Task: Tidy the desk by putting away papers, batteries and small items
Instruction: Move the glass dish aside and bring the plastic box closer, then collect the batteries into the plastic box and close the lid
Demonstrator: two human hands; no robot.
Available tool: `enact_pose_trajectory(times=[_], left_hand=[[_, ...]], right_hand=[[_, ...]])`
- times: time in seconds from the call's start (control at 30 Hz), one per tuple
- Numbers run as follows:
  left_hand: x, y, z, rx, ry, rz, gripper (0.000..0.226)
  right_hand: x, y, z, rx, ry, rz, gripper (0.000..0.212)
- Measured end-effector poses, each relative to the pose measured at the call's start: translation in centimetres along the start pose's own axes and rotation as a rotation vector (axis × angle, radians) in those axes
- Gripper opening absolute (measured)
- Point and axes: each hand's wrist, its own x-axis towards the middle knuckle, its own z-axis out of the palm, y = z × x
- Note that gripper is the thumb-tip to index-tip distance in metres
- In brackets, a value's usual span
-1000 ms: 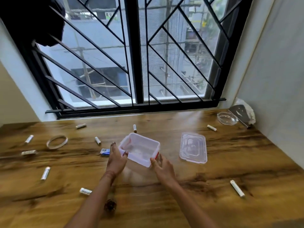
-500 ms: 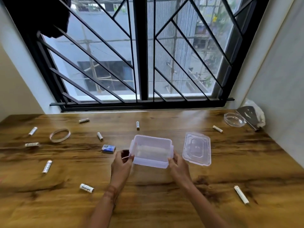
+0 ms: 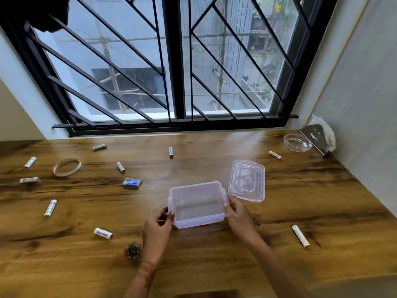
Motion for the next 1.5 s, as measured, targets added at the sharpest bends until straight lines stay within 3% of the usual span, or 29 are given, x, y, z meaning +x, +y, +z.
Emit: enact_pose_trajectory(times=[0.13,0.27,0.37,0.53,0.7,0.83,0.93,1.07,1.2,1.4,1.5], left_hand=[[-0.2,-0.3,0.1,-0.017,0.007,-0.012,0.042],[-0.4,-0.3,0.2,-0.004,0.025,0.012,0.039],[-0.5,-0.2,0.4,-0.001,0.026,0.0,0.04],[-0.6,-0.3,0.4,0.003,0.03,-0.018,0.041],[-0.4,-0.7,0.5,0.014,0.049,-0.032,0.039],[-0.5,-0.7,0.5,0.03,0.092,0.007,0.035],[-0.2,-1.0,-0.5,0.09,0.235,0.012,0.028],[0.9,-2.4,-3.3,0.315,0.447,-0.138,0.035],[2.0,-3.7,-5.8,0.366,0.54,-0.326,0.053],[3.4,-4.2,-7.4,0.436,0.476,-0.434,0.05],[4.3,-4.4,-8.4,0.566,0.352,-0.423,0.043]], right_hand=[[-0.7,1.2,-1.6,-0.082,0.092,0.044,0.044],[-1.8,4.1,-5.2,-0.503,0.319,0.106,0.041],[-2.6,6.7,-8.0,-0.775,0.398,0.168,0.043],[-3.4,8.8,-10.1,-0.704,0.481,0.305,0.043],[-1.8,7.1,-9.7,-0.598,0.362,0.243,0.019],[-0.4,1.6,-6.4,-0.398,0.3,-0.015,0.019],[0.6,-2.5,-2.5,-0.246,0.185,-0.232,0.025],[3.0,-4.4,3.4,-0.251,-0.073,-0.163,0.023],[4.4,-3.6,7.2,-0.305,-0.22,-0.1,0.018],[4.7,-2.4,8.4,-0.319,-0.25,-0.101,0.016],[4.9,-2.4,8.1,-0.282,-0.243,-0.138,0.012]])
